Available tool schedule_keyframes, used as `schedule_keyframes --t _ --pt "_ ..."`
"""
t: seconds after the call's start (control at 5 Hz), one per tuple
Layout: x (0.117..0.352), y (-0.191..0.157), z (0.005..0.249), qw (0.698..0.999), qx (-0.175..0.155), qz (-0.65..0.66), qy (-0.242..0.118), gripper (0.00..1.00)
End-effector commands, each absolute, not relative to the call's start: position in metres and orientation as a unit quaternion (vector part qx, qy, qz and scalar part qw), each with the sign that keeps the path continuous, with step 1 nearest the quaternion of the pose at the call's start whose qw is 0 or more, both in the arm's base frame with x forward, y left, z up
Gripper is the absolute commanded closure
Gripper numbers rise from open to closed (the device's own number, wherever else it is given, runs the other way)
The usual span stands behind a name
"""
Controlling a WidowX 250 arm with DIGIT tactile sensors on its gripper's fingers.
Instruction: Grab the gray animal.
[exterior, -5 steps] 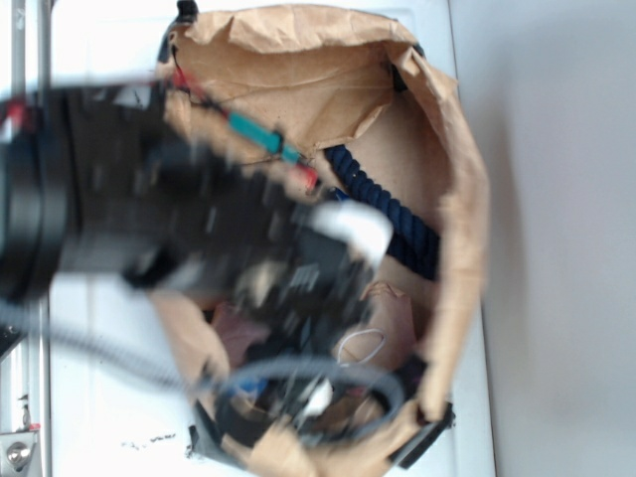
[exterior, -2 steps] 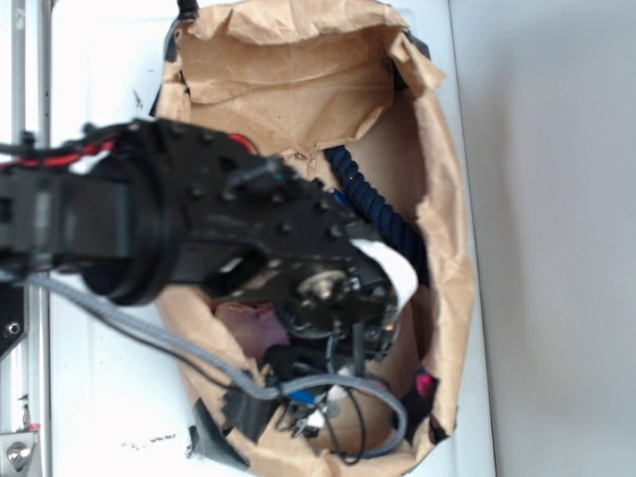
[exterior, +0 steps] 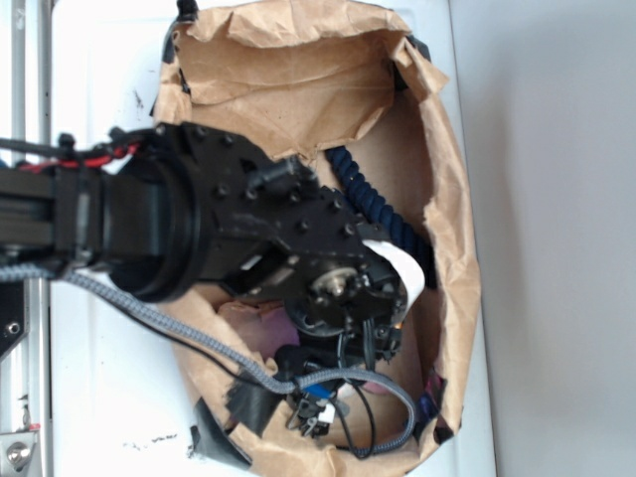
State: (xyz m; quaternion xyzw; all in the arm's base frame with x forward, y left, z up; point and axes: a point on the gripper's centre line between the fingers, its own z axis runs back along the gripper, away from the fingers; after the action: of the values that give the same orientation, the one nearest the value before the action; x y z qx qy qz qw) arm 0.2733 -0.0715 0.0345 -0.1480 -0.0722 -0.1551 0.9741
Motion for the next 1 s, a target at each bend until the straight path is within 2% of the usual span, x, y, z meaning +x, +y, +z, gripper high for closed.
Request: schedule_keyframes --t 0.0,0.2,0.4,0.6,0.8 --pt "0.271 -0.052 0.057 0.974 -0.137 -0.141 -0.116 1.0" --pt "0.27 -0.043 0.074 0.972 -0.138 -0.13 -0.139 1.0" --pt "0.274 -0.021 0.104 0.968 -0.159 -0.107 -0.163 1.0" --pt "0.264 -0.013 0.12 0.965 -0.166 -0.092 -0.179 1.0" --pt "0.258 -0.002 0.136 0.961 -0.187 -0.085 -0.185 1.0"
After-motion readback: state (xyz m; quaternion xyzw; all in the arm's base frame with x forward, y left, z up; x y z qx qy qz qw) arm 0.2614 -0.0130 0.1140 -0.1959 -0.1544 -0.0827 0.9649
